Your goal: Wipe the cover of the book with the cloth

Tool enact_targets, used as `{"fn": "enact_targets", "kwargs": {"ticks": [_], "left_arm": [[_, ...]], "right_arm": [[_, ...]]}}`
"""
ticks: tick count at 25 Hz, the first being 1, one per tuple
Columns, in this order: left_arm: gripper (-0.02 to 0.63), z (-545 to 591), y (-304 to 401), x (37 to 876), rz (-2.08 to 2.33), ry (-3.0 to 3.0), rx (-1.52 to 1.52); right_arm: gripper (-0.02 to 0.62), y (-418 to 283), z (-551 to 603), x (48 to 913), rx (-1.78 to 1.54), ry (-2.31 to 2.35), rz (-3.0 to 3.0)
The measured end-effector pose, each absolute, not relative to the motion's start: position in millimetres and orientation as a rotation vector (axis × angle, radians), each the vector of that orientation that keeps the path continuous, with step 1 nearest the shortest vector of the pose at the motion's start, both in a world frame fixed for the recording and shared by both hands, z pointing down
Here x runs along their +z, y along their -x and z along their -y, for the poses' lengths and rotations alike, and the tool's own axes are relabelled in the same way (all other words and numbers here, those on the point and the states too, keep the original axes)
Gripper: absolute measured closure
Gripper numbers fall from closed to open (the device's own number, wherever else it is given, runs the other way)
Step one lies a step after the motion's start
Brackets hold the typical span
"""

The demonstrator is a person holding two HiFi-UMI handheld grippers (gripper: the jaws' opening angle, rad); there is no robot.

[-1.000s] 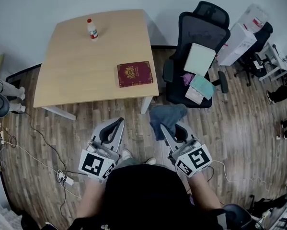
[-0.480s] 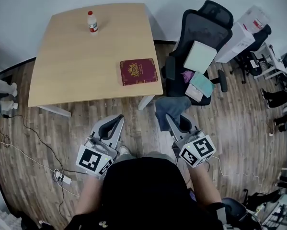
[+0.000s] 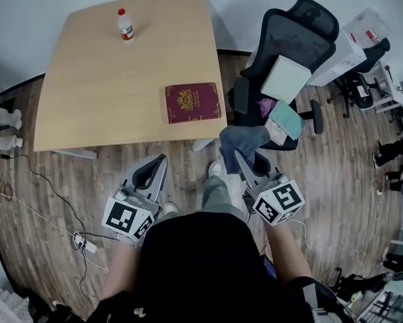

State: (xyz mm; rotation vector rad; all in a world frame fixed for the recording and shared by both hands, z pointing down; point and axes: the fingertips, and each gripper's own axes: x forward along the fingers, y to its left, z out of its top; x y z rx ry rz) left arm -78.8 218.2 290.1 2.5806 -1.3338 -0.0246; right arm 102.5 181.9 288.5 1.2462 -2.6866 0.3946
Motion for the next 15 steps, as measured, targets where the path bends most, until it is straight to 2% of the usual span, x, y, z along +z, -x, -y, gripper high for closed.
{"fn": "enact_targets", "kwargs": {"ticks": [15], "left_arm": [[0.584, -86.4, 12.4, 313.7, 1.678, -2.294, 0.166]], "right_arm": [[0.505, -159.1, -31.0, 324.4, 0.553, -0.84, 2.817]]}}
